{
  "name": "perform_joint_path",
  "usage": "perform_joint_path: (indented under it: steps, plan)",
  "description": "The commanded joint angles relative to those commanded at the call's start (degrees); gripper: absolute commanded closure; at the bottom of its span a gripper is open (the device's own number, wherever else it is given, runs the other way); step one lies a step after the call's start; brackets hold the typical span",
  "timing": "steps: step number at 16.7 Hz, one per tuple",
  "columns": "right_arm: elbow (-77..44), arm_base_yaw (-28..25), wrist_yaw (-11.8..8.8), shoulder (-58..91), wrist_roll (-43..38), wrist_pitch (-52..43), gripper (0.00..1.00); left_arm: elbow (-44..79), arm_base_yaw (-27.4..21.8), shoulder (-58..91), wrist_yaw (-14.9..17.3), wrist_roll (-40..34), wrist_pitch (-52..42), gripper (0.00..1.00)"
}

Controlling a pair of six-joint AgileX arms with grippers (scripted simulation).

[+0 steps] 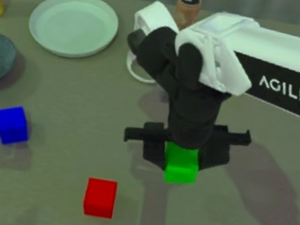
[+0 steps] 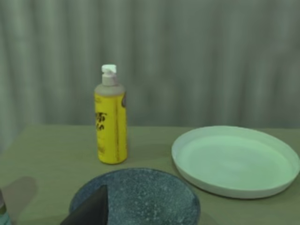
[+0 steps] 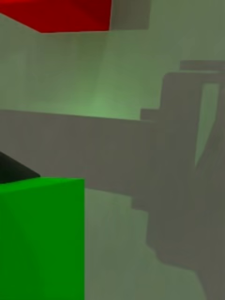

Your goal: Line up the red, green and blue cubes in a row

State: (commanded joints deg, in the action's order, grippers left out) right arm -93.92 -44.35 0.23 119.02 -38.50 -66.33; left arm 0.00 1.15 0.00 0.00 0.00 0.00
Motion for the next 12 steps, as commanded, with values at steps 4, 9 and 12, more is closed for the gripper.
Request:
perform_joint_path:
  steps: [4,9,12]
  plan:
    - [6.1,-5.7,0.2,-5.1,-10.9,2.5,1.0,0.0,0.0,0.0,0.0,0.0,0.0,0.0]
    - [7.3,-6.8,0.3,-6.2,-12.8,3.0,1.0,0.0,0.0,0.0,0.0,0.0,0.0,0.0]
    - [7.9,-6.5,0.2,-5.7,-12.9,3.9,1.0,0.0,0.0,0.0,0.0,0.0,0.0,0.0]
